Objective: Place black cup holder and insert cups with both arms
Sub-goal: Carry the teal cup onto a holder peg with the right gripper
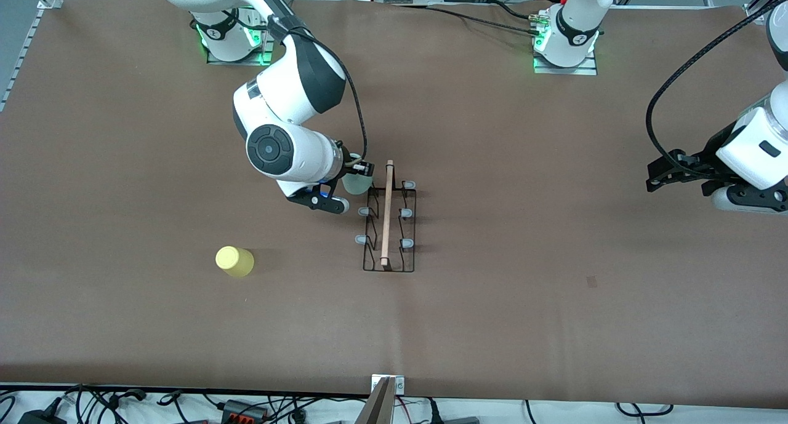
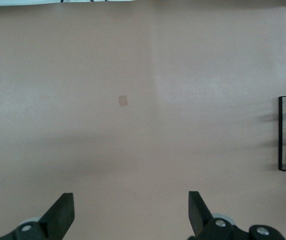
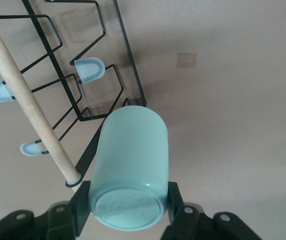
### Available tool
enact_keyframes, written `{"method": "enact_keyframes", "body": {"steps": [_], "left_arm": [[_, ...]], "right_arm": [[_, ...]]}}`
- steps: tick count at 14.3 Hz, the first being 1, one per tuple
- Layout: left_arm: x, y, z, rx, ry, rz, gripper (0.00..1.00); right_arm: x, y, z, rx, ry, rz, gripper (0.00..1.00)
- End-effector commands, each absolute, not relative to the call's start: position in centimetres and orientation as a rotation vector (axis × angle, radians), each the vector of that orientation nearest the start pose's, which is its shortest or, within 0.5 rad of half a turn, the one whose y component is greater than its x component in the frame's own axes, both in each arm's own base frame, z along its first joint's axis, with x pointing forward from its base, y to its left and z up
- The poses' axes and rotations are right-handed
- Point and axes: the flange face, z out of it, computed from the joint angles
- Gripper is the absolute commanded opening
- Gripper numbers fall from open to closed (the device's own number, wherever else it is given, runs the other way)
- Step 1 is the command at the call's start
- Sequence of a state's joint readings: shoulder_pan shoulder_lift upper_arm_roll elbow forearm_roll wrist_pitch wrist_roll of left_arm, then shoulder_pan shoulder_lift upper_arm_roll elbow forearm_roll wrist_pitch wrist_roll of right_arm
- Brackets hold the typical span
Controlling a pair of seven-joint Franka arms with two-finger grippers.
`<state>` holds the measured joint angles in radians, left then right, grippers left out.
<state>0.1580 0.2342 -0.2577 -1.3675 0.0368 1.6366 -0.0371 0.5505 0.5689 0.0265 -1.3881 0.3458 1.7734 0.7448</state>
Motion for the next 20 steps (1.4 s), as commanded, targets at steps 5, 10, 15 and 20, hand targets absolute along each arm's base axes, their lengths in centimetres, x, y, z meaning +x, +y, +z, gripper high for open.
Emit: {"method": "enact_keyframes", "body": {"steps": [5,10,15,20], "left_arm": [[63.0,-2.9,59.3,-3.165,0.103,-0.052,1.0],[59.9,-2.2,59.0,-3.107,0.179,-0.022,1.0],[58.0,-1.6,56.4,-3.102,0.159,-0.035,1.0],[58.6,-1.7,56.9,-3.107,0.151,-0.052,1.0]], "right_arm": [[57.3,41.6,34.8,-2.892,0.424,0.519,0.34],[57.1,42.2,34.0,-2.892,0.454,0.51,1.0],[60.8,38.1,37.6,-2.884,0.579,0.391,1.0],[65.5,29.2,37.1,-3.053,0.45,0.215,1.0]]}}
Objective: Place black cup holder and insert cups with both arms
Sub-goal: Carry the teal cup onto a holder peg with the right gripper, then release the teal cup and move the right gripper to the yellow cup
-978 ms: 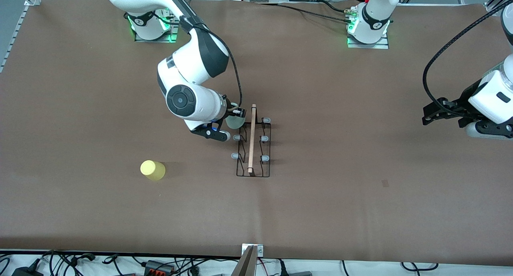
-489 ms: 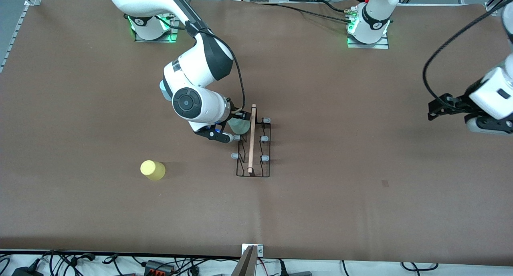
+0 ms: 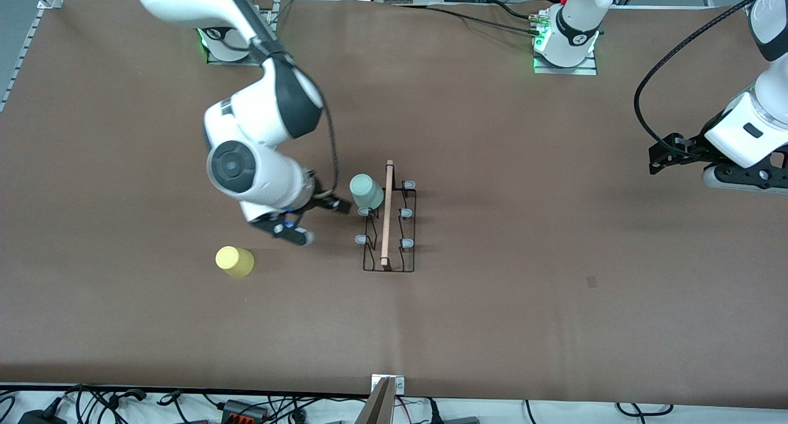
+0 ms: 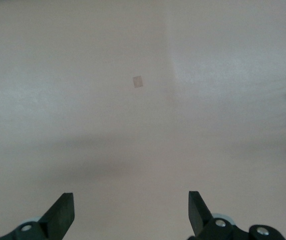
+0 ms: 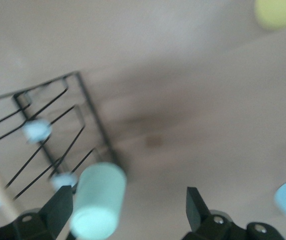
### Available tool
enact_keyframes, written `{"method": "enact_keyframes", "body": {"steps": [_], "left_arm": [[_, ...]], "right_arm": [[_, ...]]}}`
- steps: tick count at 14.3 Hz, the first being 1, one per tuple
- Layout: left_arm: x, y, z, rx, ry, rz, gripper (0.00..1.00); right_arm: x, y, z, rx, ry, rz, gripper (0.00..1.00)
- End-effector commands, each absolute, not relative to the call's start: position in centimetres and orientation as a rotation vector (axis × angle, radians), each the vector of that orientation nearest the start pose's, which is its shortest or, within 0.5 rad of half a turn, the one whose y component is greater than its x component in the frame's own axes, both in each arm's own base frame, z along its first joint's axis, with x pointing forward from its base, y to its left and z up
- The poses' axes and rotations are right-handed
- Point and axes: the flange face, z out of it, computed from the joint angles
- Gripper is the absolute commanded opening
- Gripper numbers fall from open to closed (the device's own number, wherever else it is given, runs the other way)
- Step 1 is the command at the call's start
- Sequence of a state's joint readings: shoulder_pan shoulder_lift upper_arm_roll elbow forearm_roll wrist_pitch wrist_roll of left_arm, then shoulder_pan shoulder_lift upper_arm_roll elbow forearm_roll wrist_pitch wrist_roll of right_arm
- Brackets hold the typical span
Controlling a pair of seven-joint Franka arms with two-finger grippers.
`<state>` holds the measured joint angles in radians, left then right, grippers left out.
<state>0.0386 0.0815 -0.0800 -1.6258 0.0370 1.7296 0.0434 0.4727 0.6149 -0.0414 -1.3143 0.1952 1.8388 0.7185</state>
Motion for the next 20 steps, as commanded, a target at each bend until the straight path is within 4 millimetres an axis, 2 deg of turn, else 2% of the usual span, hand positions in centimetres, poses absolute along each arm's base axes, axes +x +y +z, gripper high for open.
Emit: {"method": "enact_keyframes", "body": {"steps": [1,3,6,7,8,10,13,14,18,20], "left_arm": [[58.6,-1.7,57.0,-3.11,0.143,-0.055,1.0],[58.4,-1.5,56.9,-3.11,0.136,-0.038,1.0],[58.6,0.0,57.3,-3.113,0.114,-0.049,1.0],[58.6,0.1,57.3,-3.113,0.111,-0.049,1.0],[58.6,0.0,57.3,-3.113,0.114,-0.049,1.0],[58.3,-0.3,57.5,-3.113,0.125,-0.035,1.0],[58.3,-0.5,57.5,-3.111,0.125,-0.021,1.0],[58.5,-0.8,58.3,-3.109,0.125,-0.049,1.0],[58.8,-0.8,58.4,-3.111,0.117,-0.055,1.0],[58.7,-0.5,58.3,-3.115,0.053,-0.043,1.0]], "right_arm": [[66.3,27.6,36.4,-3.077,0.447,0.199,1.0],[68.5,23.0,34.4,-3.128,0.458,0.144,1.0],[71.1,17.0,31.7,-3.16,0.36,0.083,1.0],[71.7,15.2,30.9,-3.165,0.317,0.081,1.0],[71.8,14.3,29.8,-3.175,0.254,0.101,1.0],[72.2,13.2,28.4,-3.174,0.229,0.1,1.0],[72.5,12.8,26.8,-3.174,0.197,0.092,1.0],[72.4,12.7,25.9,-3.176,0.182,0.107,1.0],[72.6,12.6,24.7,-3.175,0.181,0.09,1.0],[72.5,12.4,23.9,-3.173,0.187,0.108,1.0]]}}
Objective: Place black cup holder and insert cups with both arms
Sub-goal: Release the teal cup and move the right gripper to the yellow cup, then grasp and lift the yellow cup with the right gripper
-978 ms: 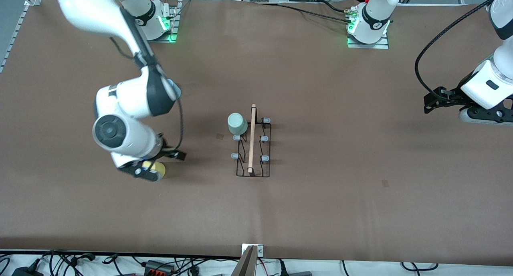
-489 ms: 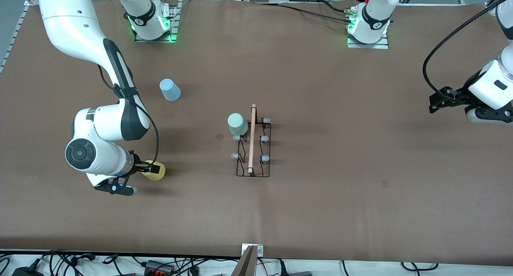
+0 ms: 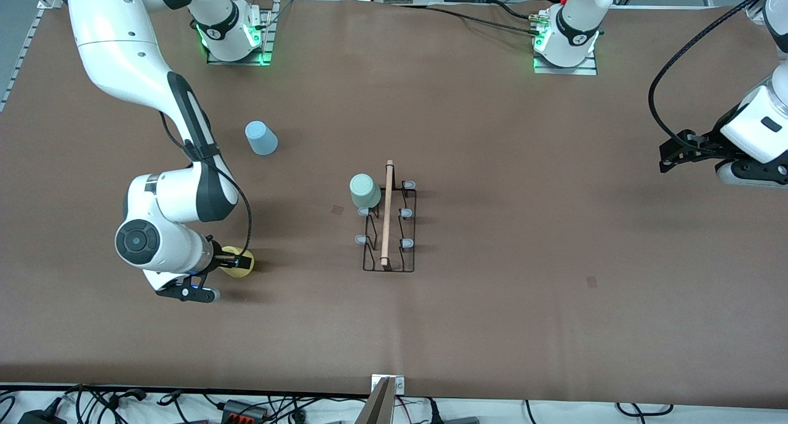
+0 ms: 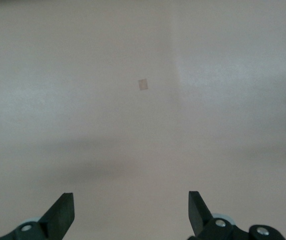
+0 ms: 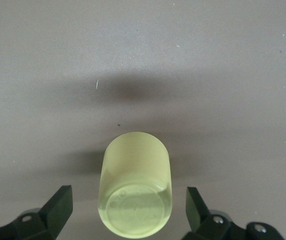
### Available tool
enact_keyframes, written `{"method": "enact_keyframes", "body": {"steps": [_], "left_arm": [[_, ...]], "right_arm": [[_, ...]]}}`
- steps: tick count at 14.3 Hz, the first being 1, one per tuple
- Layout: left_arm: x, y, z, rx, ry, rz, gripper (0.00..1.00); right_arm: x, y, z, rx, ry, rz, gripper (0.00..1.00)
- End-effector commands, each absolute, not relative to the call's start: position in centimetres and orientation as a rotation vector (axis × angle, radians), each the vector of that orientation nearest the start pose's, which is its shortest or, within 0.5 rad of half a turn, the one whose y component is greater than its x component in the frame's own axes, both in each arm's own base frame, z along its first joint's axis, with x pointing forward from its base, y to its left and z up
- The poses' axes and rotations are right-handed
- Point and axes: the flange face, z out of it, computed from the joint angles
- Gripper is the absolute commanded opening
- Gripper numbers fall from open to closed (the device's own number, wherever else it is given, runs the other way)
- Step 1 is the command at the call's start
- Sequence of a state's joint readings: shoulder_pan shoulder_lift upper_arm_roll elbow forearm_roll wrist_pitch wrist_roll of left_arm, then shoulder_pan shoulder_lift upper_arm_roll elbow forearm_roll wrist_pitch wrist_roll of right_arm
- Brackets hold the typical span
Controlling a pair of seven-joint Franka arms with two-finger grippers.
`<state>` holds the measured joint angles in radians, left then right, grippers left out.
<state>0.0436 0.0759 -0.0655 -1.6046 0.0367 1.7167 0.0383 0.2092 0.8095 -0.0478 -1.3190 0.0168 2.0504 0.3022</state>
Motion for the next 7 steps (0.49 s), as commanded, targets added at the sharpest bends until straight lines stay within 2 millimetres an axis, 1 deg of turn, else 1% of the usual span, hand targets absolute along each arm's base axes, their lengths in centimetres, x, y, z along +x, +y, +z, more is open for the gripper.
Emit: {"method": "enact_keyframes", "body": {"steps": [1,2,3,4,7], "left_arm": [[58.55,-0.47,58.19,-3.116,-0.007,-0.023,1.0],[58.36,-0.46,57.92,-3.115,-0.062,0.012,1.0],[58.27,-0.46,57.96,-3.115,-0.058,0.017,1.0],[58.27,-0.54,58.02,-3.115,-0.068,0.017,1.0],[58.27,-0.46,58.02,-3.115,-0.063,0.017,1.0]], "right_arm": [[72.56,11.85,23.38,-3.17,0.192,0.119,1.0],[72.56,11.75,23.26,-3.168,0.196,0.122,1.0],[72.53,11.74,23.04,-3.17,0.193,0.126,1.0],[72.53,11.73,23.04,-3.171,0.192,0.126,0.97],[72.5,11.72,22.81,-3.172,0.182,0.131,0.64]]}}
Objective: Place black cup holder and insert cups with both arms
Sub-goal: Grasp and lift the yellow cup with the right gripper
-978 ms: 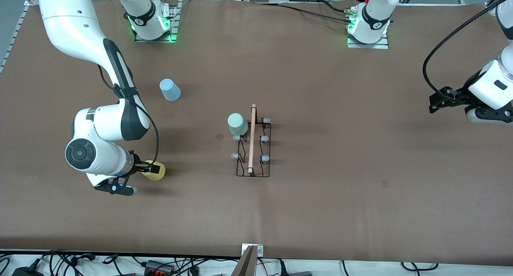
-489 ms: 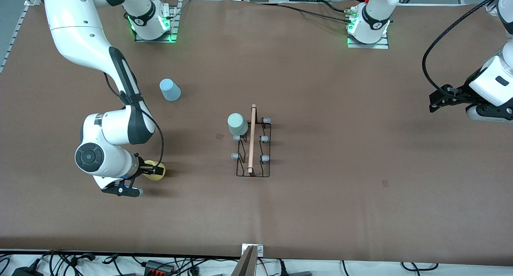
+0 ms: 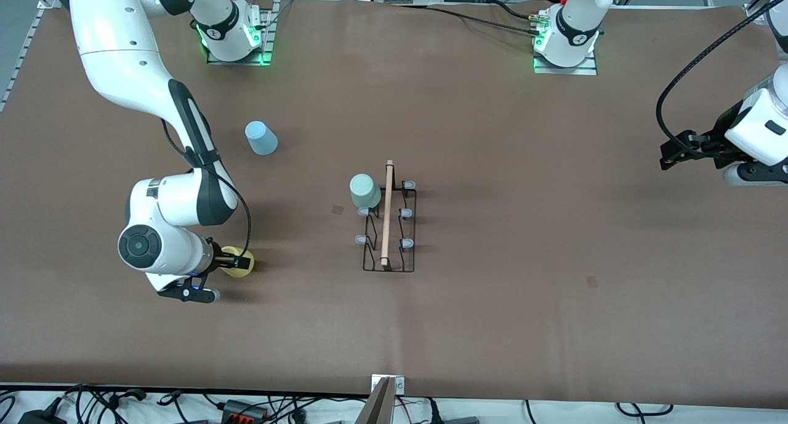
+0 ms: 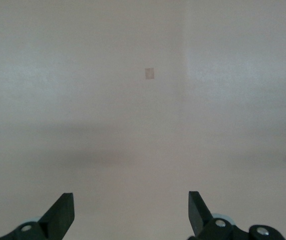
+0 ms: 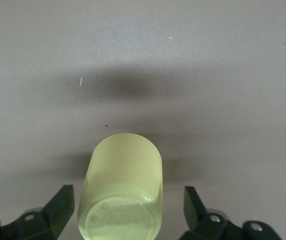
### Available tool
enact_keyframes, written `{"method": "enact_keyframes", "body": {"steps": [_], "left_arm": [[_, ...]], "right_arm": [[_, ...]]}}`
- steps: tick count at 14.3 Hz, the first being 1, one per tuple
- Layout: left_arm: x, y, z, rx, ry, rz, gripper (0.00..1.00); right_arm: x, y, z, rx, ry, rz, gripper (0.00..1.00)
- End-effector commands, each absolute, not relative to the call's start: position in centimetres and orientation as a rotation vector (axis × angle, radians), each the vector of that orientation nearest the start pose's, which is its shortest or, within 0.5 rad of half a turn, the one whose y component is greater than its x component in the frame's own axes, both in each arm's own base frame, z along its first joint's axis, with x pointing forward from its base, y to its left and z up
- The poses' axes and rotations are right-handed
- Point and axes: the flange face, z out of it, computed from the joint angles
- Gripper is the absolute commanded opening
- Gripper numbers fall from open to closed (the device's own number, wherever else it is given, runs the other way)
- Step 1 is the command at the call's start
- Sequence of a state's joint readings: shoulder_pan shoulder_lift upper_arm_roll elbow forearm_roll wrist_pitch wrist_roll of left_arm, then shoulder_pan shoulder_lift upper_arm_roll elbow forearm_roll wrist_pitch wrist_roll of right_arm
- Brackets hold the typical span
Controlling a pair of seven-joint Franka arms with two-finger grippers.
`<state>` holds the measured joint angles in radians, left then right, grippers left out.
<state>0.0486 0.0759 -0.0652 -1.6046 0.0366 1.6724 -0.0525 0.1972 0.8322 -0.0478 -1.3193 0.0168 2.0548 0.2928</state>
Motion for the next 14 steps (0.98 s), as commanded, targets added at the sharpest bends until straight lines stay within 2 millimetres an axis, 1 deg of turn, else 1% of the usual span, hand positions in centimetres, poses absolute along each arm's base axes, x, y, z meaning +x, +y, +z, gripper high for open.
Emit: {"method": "enact_keyframes", "body": {"steps": [1,2,4,6,7,9,10,11,12,13,14], "left_arm": [[58.3,-0.5,58.1,-3.115,-0.056,0.013,1.0],[58.3,-0.5,58.1,-3.115,-0.058,0.015,1.0],[58.3,-0.5,58.1,-3.115,-0.068,0.015,1.0],[58.3,-0.5,58.1,-3.115,-0.065,0.015,1.0],[58.3,-0.5,58.0,-3.115,-0.065,0.015,1.0],[58.3,-0.5,58.0,-3.115,-0.065,0.017,1.0],[58.3,-0.5,58.1,-3.115,-0.063,0.015,1.0],[58.3,-0.5,58.1,-3.115,-0.063,0.015,1.0],[58.3,-0.5,58.0,-3.115,-0.063,0.017,1.0],[58.3,-0.5,58.0,-3.115,-0.061,0.017,1.0],[58.3,-0.4,58.0,-3.115,-0.061,0.017,1.0]], "right_arm": [[72.5,11.7,22.8,-3.173,0.178,0.13,0.51],[72.5,11.9,23.0,-3.171,0.171,0.126,0.4],[72.5,12.2,23.7,-3.165,0.16,0.126,0.29],[72.6,12.8,25.1,-3.159,0.13,0.116,0.26],[72.4,13.8,26.7,-3.15,0.078,0.117,0.26],[72.1,16.9,30.8,-3.119,0.015,0.132,0.27],[72.1,19.0,34.2,-3.095,-0.025,0.111,0.27],[72.0,20.7,36.5,-3.083,-0.055,0.103,0.27],[71.3,22.9,37.7,-3.081,-0.094,0.113,0.27],[70.7,24.6,38.0,-3.085,-0.088,0.126,0.27],[69.9,26.5,38.7,-3.085,-0.045,0.123,0.27]]}}
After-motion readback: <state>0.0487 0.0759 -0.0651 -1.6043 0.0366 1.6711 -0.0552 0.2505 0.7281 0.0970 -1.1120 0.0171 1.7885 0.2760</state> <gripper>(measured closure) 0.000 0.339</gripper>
